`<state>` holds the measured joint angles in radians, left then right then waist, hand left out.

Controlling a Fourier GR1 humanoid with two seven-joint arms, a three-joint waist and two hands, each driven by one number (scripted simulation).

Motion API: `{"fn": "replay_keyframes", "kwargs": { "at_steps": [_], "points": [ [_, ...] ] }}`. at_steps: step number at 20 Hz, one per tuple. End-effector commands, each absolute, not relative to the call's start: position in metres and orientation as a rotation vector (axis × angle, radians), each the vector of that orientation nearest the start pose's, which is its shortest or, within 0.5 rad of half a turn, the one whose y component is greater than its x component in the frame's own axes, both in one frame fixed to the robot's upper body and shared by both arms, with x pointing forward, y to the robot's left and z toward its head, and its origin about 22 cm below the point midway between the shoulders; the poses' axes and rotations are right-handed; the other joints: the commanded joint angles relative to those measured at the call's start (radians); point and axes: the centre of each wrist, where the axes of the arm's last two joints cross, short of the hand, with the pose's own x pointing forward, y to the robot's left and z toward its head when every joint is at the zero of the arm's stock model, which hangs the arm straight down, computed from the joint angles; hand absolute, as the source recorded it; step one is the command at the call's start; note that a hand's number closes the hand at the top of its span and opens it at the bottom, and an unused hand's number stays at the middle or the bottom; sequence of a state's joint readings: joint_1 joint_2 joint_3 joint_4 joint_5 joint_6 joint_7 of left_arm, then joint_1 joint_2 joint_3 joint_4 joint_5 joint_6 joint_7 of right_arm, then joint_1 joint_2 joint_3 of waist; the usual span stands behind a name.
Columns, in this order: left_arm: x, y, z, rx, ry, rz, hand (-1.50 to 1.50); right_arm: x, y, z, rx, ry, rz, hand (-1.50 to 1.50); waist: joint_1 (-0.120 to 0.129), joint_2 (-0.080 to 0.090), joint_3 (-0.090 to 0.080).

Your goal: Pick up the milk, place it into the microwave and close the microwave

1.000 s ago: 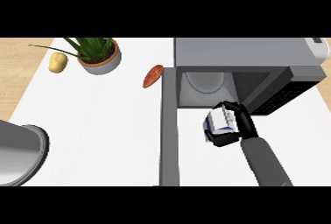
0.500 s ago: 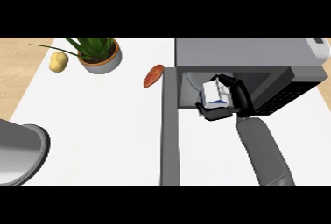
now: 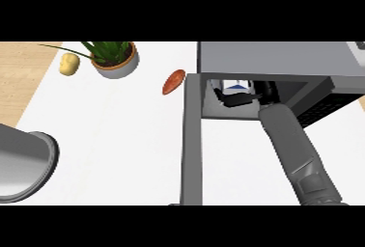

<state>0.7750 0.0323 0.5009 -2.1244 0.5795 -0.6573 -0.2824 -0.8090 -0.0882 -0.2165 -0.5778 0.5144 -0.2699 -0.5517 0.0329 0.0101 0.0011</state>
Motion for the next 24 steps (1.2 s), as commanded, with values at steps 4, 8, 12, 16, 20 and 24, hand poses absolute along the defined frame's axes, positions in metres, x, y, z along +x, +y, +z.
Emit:
{"fn": "replay_keyframes", "kwargs": {
  "at_steps": [4,8,12,16,20,24],
  "points": [
    [0.026,0.376,0.052,-0.048,-1.913,0.143,-1.5,0.427,-0.207,0.018,-0.688,-1.805,0.528,1.5,0.039,0.018,0.0],
    [0.035,0.38,0.047,-0.082,-1.92,0.124,-1.5,0.437,-0.215,0.034,-0.786,-1.772,0.314,1.5,0.062,0.031,0.001],
    [0.052,0.377,0.053,-0.071,-1.914,0.095,-1.5,0.432,-0.217,0.024,-0.808,-1.802,0.284,-1.5,0.058,0.036,0.003],
    [0.055,0.385,0.052,-0.081,-1.926,0.056,-1.5,0.437,-0.217,0.029,-0.925,-1.779,0.384,-1.5,0.075,0.036,0.001],
    [0.07,0.377,0.05,-0.107,-1.935,0.035,-1.5,0.437,-0.222,0.029,-0.832,-1.773,0.423,-1.5,0.078,0.044,0.003],
    [0.075,0.363,0.049,-0.131,-1.922,0.01,-1.5,0.439,-0.222,0.032,-0.76,-1.786,0.415,-1.5,0.068,0.036,0.003]
  ]
}}
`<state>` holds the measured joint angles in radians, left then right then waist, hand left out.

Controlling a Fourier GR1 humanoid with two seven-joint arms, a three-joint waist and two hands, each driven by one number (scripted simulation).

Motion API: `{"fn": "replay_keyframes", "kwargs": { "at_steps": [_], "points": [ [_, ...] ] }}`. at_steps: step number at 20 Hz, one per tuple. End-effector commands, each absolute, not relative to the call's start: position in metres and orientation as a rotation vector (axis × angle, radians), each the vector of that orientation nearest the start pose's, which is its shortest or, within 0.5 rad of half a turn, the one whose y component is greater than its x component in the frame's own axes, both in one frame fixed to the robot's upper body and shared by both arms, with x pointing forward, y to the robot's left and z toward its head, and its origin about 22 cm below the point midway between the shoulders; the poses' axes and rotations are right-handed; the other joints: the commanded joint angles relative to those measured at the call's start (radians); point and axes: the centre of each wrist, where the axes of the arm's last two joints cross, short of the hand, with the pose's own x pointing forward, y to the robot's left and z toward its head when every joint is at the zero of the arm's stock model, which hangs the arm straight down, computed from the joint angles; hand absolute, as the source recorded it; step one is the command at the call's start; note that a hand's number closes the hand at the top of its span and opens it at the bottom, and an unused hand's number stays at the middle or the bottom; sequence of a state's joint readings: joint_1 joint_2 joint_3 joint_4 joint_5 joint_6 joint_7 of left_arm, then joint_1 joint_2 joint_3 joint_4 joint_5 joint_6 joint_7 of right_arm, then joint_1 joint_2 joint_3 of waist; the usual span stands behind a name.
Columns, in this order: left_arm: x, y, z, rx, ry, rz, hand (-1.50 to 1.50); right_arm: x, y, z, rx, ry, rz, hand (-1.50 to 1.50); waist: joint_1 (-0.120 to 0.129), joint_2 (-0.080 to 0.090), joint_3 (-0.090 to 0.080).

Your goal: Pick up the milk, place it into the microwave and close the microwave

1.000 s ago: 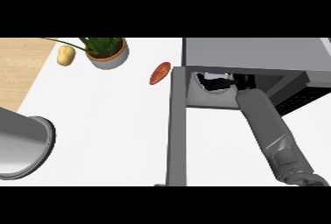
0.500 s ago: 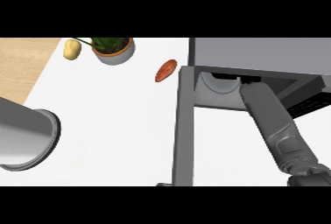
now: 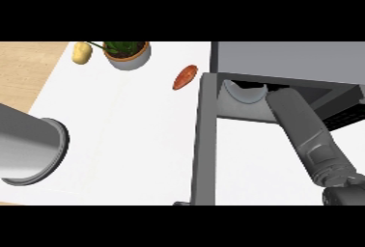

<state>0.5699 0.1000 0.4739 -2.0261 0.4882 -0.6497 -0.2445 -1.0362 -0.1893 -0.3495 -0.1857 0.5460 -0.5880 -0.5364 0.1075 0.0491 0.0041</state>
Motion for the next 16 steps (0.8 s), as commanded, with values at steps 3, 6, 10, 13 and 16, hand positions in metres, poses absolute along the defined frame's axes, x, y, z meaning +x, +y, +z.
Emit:
{"fn": "replay_keyframes", "kwargs": {
  "at_steps": [3,6,10,13,16],
  "points": [
    [0.074,0.366,0.044,-0.144,-1.926,-0.012,-1.5,0.432,-0.203,0.017,-0.681,-1.809,0.385,-1.5,0.005,-0.001,0.0],
    [0.077,0.349,0.039,-0.173,-1.911,0.022,-1.5,0.432,-0.203,0.015,-0.592,-1.836,0.39,-1.5,-0.011,-0.008,0.0],
    [0.079,0.35,0.038,-0.213,-1.92,0.003,-1.5,0.434,-0.216,0.021,-0.506,-1.87,0.318,-1.5,-0.027,-0.015,0.0],
    [0.075,0.341,0.039,-0.229,-1.914,0.007,-1.5,0.429,-0.208,0.011,-0.434,-1.879,0.304,-1.5,-0.051,-0.028,-0.002],
    [0.073,0.322,0.048,-0.263,-1.916,-0.048,-1.5,0.425,-0.21,0.005,-0.364,-1.897,0.28,-1.5,-0.052,-0.032,-0.002]
  ]
}}
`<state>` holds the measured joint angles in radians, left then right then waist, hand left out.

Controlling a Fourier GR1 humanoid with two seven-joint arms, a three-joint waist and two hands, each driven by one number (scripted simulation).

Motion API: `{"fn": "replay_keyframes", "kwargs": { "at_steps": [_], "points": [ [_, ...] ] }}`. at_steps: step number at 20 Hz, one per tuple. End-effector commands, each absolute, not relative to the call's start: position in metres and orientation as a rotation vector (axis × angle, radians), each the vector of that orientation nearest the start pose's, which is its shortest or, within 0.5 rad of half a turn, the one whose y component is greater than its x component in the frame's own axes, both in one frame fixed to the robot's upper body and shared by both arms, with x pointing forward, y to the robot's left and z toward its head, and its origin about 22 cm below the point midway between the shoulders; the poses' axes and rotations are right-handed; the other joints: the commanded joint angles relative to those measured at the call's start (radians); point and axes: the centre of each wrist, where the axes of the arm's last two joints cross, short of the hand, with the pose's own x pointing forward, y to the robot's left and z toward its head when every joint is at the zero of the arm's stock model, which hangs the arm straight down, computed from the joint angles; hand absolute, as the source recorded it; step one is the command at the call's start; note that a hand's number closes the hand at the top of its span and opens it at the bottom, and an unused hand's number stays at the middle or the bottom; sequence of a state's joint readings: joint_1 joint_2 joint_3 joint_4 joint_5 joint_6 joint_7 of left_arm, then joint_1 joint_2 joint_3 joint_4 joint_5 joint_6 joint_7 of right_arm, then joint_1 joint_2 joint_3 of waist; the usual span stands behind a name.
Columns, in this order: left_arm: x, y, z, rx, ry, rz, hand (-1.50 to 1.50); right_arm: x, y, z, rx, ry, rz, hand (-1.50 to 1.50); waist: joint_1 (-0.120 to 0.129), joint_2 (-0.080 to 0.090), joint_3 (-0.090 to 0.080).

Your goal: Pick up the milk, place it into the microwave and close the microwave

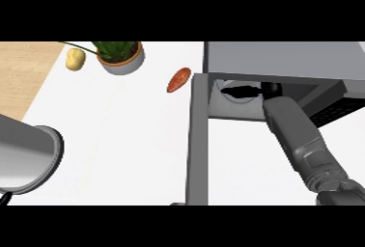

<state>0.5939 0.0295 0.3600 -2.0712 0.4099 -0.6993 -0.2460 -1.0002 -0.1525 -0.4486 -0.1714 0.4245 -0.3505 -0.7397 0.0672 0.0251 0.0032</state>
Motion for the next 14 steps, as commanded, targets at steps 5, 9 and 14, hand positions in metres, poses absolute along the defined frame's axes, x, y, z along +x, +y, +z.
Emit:
{"fn": "replay_keyframes", "kwargs": {
  "at_steps": [5,9,14],
  "points": [
    [0.091,0.307,0.042,-0.268,-1.916,-0.105,-1.5,0.396,-0.223,-0.04,-0.269,-1.871,0.277,-1.5,-0.047,-0.019,-0.002],
    [0.089,0.298,0.048,-0.261,-1.901,-0.124,-1.5,0.39,-0.217,-0.045,-0.204,-1.87,0.264,-1.5,-0.066,-0.029,-0.003],
    [0.097,0.286,0.054,-0.277,-1.898,-0.154,-1.5,0.367,-0.217,-0.068,-0.146,-1.873,0.244,-1.5,-0.089,-0.038,-0.004]
  ]
}}
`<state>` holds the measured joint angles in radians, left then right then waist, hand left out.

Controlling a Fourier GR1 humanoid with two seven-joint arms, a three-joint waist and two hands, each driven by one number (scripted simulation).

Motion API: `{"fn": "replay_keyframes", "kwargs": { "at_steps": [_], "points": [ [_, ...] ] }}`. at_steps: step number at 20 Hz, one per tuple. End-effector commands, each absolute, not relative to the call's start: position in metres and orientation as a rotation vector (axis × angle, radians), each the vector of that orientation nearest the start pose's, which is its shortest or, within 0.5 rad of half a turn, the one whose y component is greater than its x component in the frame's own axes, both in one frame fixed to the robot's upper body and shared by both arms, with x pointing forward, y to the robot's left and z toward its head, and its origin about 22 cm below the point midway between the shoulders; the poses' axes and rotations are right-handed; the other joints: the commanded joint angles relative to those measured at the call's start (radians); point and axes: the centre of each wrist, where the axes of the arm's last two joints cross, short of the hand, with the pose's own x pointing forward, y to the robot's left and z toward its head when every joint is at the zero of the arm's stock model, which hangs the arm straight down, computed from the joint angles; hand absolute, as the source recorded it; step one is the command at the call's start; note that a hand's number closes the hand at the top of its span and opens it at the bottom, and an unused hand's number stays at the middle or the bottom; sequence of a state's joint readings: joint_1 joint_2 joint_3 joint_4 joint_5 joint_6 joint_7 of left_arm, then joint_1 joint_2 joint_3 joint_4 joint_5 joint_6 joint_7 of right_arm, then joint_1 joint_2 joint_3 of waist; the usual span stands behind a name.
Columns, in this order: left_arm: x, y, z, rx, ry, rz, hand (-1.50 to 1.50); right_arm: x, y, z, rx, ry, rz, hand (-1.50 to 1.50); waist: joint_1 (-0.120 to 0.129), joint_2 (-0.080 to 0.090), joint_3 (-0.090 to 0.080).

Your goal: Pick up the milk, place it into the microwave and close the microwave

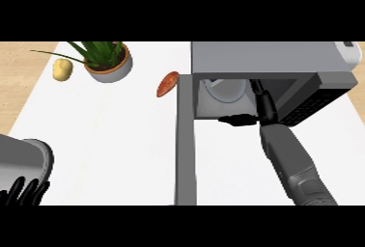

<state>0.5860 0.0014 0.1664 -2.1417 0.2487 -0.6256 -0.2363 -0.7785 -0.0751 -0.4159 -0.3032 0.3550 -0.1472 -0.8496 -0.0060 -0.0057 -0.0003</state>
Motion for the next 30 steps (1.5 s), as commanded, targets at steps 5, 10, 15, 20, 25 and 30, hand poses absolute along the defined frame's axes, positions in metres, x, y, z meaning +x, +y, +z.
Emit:
{"fn": "replay_keyframes", "kwargs": {
  "at_steps": [5,10,15,20,25,30],
  "points": [
    [0.121,0.261,0.055,-0.349,-1.856,-0.194,-1.5,0.328,-0.218,-0.099,-0.087,-1.848,0.217,-1.5,-0.039,-0.011,-0.002],
    [0.133,0.246,0.063,-0.387,-1.787,-0.328,1.5,0.294,-0.233,-0.113,-0.016,-1.877,0.156,-1.5,-0.039,-0.01,-0.001],
    [0.149,0.232,0.055,-0.381,-1.744,-0.386,1.5,0.251,-0.252,-0.109,-0.035,-1.888,0.168,-1.5,-0.05,-0.011,-0.003],
    [0.173,0.203,0.05,-0.382,-1.719,-0.511,1.5,0.204,-0.271,-0.089,-0.087,-1.905,0.139,-1.5,-0.038,-0.004,-0.002],
    [0.225,0.182,0.035,-0.385,-1.673,-0.622,1.5,0.171,-0.295,-0.057,-0.186,-1.913,0.144,-1.5,-0.044,0.003,-0.002],
    [0.233,0.137,0.007,-0.468,-1.526,-0.899,1.5,0.138,-0.316,-0.05,-0.228,-1.889,0.16,-1.5,-0.04,0.005,-0.002]
  ]
}}
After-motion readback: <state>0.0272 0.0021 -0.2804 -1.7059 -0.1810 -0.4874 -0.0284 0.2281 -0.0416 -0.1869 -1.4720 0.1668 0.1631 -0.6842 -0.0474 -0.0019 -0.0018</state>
